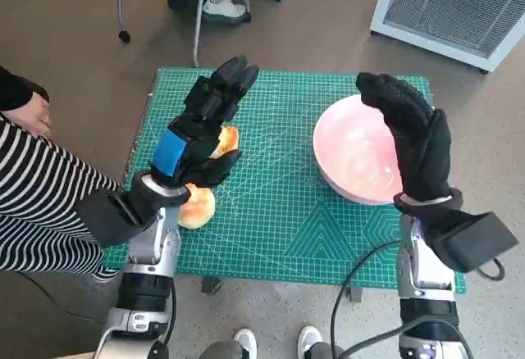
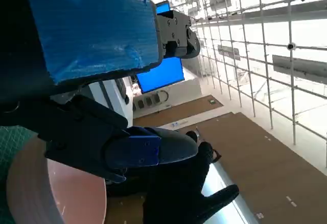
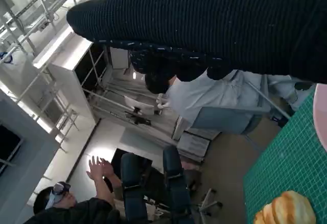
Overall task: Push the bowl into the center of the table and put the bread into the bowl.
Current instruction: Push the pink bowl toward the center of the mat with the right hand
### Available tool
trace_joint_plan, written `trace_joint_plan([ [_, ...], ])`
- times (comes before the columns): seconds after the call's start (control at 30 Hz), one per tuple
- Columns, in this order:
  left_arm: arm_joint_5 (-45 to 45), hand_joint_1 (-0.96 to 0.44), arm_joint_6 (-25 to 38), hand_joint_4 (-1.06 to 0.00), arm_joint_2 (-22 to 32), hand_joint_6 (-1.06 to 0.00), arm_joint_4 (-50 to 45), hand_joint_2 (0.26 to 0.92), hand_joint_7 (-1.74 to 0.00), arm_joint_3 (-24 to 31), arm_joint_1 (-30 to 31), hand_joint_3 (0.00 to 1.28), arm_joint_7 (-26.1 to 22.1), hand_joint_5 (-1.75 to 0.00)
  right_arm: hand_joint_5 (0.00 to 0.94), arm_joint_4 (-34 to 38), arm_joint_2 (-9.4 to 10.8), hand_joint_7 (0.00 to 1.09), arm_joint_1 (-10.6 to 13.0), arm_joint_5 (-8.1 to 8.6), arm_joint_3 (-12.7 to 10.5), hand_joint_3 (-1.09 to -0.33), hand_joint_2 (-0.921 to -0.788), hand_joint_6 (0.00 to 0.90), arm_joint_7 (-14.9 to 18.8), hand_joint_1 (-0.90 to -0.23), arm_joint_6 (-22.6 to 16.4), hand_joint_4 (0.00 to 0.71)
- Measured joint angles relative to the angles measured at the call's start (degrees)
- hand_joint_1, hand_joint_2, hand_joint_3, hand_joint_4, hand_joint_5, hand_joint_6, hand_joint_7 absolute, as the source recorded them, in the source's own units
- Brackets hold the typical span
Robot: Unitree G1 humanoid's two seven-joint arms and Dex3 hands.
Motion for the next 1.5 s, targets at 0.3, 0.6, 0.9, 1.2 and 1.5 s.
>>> trace_joint_plan([
  [0.3, -0.03, -0.69, 0.01, -0.06, 0.00, 0.00, 0.02, 0.921, -0.39, 0.13, -0.21, 0.45, 0.00, -0.18, 0.002, 0.27, -1.17, 0.51, -0.01, 0.73, -1.26, -0.734, -0.921, 0.037, 1.15, -0.763, -0.14, 0.181],
  [0.6, -0.68, -0.67, 0.01, -0.05, 0.06, 0.00, 0.08, 0.921, -0.36, 0.51, -0.42, 0.45, -0.10, -0.17, 0.000, 5.28, -5.03, 0.52, -0.46, 2.11, -7.72, -0.762, -0.921, 0.025, -0.47, -0.754, -4.18, 0.165],
  [0.9, -2.25, -0.66, 0.01, -0.04, -0.17, 0.00, 0.34, 0.921, -0.34, 0.85, -0.52, 0.46, -1.23, -0.17, 0.012, 15.12, -8.49, 0.55, -2.47, -2.46, -12.77, -0.852, -0.921, 0.000, -9.34, -0.743, -9.44, 0.132],
  [1.2, -3.22, -0.65, 0.07, -0.04, -0.45, 0.00, 0.77, 0.921, -0.34, 1.18, -0.58, 0.46, -1.81, -0.16, 0.001, 29.40, -12.46, 0.50, -5.96, -3.61, -14.74, -0.873, -0.921, -0.001, -12.61, -0.725, -12.33, 0.089],
  [1.5, -3.77, -0.64, 0.07, -0.04, -0.44, 0.00, 0.88, 0.921, -0.35, 1.61, -0.59, 0.44, -1.87, -0.16, 0.000, 41.94, -14.89, 0.46, -10.18, -2.17, -16.20, -0.876, -0.921, -0.001, -12.27, -0.710, -11.05, 0.073],
])
